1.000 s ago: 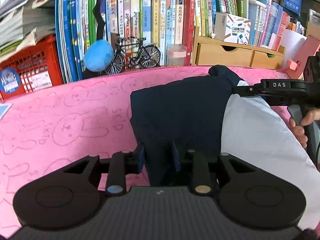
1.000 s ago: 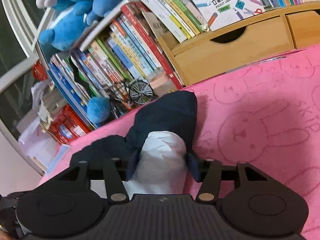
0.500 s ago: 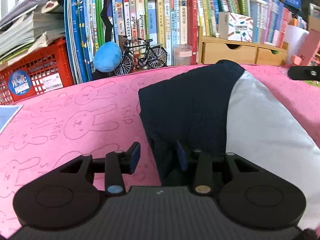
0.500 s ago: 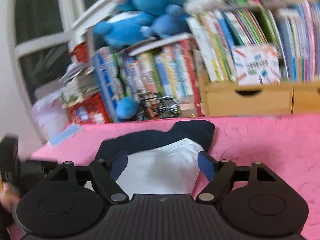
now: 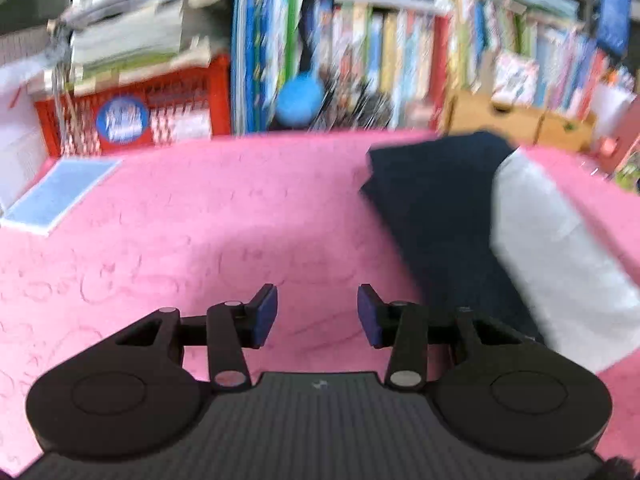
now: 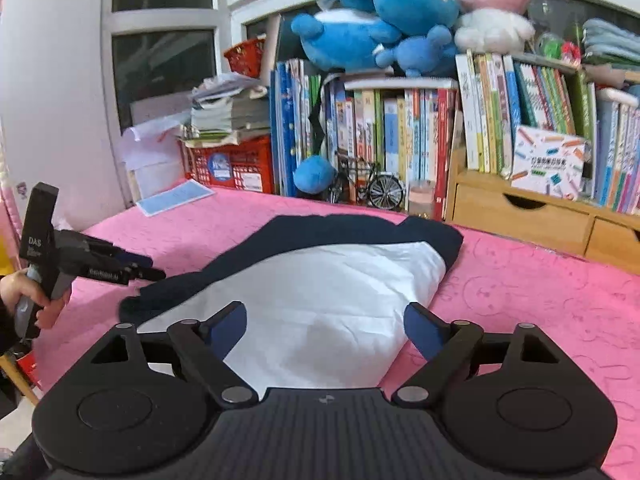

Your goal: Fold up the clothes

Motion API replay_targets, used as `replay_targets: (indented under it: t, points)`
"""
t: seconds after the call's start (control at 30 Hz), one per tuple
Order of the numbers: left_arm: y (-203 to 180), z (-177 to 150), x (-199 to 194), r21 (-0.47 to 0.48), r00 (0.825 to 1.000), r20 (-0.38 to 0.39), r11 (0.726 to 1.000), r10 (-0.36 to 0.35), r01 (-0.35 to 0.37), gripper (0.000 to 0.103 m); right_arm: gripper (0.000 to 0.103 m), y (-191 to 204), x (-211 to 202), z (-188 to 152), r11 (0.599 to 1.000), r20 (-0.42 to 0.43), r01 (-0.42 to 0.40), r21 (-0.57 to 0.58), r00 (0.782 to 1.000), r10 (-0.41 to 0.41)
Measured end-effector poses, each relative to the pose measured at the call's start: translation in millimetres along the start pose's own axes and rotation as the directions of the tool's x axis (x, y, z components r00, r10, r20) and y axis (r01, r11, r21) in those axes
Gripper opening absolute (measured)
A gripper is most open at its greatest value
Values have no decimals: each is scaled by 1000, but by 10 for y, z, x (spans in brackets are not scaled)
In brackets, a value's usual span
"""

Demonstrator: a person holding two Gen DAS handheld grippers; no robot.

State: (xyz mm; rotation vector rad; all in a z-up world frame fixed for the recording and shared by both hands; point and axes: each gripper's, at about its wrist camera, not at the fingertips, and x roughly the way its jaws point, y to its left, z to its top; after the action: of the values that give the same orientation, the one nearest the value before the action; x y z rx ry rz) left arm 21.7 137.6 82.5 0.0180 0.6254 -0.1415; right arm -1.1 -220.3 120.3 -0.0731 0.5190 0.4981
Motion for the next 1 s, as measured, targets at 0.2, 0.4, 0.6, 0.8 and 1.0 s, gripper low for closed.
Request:
replay_targets:
  t: [0.2, 0.4, 0.6, 0.8, 1.0]
  points:
    - [-403, 36, -152, 108, 994, 72, 992, -76, 68, 60, 95, 153, -252, -96, 988, -63, 100, -115, 992, -107]
    - [-466, -196, 140, 108, 999, -31, 993, -38, 41, 62, 95, 248, 14, -462, 991, -160, 89, -101, 981, -105]
    - [-482, -302, 124, 125, 999, -35, 992, -10, 14, 73, 95, 220, 242, -726, 997, -211, 69, -31, 975, -74]
    - [-349, -347, 207, 75, 1000, -27, 997, -16, 18, 90, 102, 104, 319, -822, 997, -211, 77, 10, 975, -73]
    - [-386, -350, 10, 63, 1000, -14, 998, -3, 4, 87, 102, 751, 47, -920, 943, -92, 186, -275, 972, -218]
